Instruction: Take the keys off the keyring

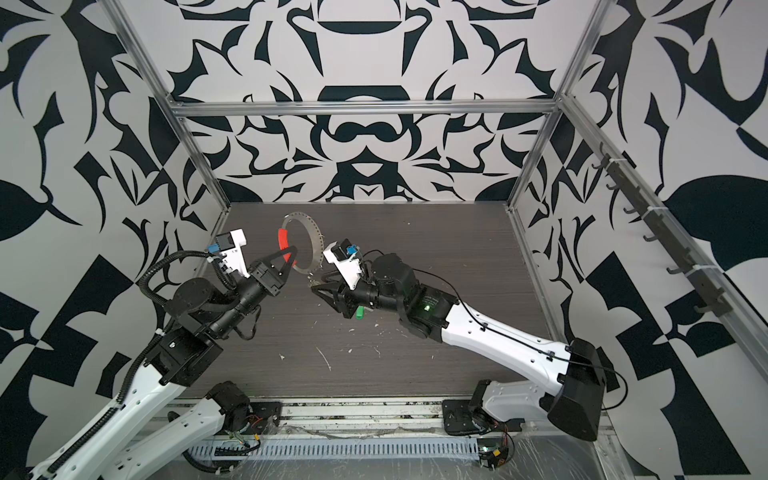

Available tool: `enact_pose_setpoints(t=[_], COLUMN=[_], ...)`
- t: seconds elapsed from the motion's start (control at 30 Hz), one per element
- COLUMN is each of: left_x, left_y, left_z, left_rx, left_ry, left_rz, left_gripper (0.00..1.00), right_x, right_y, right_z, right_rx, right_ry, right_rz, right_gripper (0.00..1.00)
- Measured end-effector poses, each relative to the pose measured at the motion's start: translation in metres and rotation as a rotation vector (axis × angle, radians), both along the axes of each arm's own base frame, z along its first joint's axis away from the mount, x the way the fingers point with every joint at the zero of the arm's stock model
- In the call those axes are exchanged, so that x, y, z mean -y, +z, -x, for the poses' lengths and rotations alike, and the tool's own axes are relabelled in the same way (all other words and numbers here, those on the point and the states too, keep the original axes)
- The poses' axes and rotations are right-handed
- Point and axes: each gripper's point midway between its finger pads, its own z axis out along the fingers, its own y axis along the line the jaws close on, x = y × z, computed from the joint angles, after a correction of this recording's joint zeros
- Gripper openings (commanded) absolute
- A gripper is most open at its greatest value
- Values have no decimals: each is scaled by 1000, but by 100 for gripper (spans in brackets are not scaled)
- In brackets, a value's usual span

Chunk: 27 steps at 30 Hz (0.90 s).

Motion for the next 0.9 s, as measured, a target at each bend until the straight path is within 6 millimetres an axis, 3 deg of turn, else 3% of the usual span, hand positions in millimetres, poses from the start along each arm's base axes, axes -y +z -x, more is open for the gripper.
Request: enact_pose_setpoints(t=[0.37, 0.9], left_x=[0, 1], left_y=[-1, -1], left_z=[0, -1], left_rx=[-4, -13], left_ry=[-1, -3], left_rz=[1, 8], left_gripper=[0, 0], right_x=[-5, -6], right_y=[5, 4], right_z=[-6, -8], right_rx=[29, 40], right_ry=[-10, -13], right_rz=[4, 15], right_gripper=[36, 17])
